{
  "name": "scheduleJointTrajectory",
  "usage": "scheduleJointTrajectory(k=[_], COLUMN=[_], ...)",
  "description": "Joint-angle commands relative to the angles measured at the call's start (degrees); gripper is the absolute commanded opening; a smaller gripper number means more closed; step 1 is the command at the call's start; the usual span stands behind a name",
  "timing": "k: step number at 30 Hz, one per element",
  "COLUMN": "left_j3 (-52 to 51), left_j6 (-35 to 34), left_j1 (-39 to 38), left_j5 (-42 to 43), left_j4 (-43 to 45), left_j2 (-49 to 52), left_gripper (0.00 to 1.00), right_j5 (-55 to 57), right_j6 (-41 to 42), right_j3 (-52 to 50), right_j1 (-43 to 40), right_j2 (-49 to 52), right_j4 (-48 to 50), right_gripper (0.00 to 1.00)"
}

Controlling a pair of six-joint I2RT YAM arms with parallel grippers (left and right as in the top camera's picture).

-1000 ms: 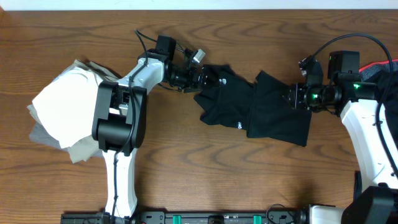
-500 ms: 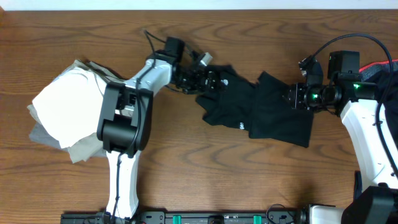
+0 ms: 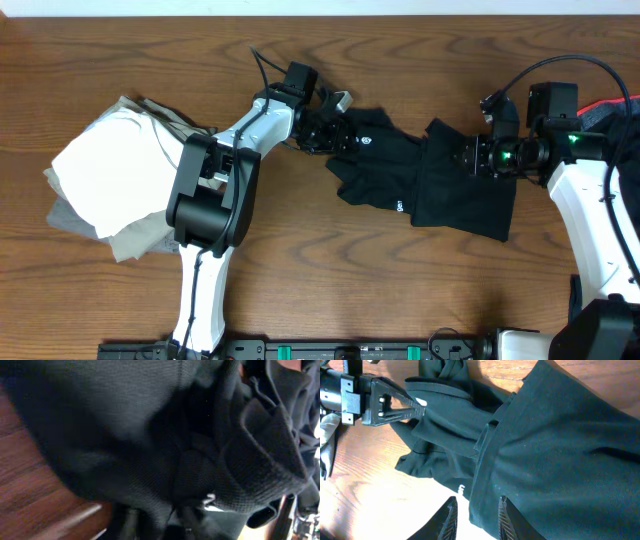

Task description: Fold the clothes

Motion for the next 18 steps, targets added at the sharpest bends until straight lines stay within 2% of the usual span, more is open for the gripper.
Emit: scheduleJointTrajectory(k=[1,3,6,12,18], left_j3=[-0.22,-0.2,-0.04,0.07,0.07], left_j6=[-0.24,-0.39,-0.39,0.09,2.38], left_j1=[0.37,0.7,1.88,5.64,6.21], left_j5=[-1.27,-1.31,-1.49,-10.36,-14.49], left_j4=[0.0,-0.5,-1.81,-7.58,-10.99], left_j2=[0.42,-0.72,-3.08,-11.63,-20.22], left_gripper=[0.12,0.06,0.06,0.06,0.06], right_j5=[-0.02,-0.02,-0.04,-0.04,-0.04], right_j6=[-1.03,-1.05,-1.03,-1.05,-1.05], right_j3=[0.44,0.44,0.44,0.44,0.44], right_j1=[-0.42,-0.44,-0.44,-0.44,-0.44], right_j2=[-0.26,-0.26,-0.26,-0.26,-0.26], right_j4=[-0.15,-0.28,-0.37,-0.35,-0.24], right_gripper=[0.26,0.26,0.25,0.26,0.25])
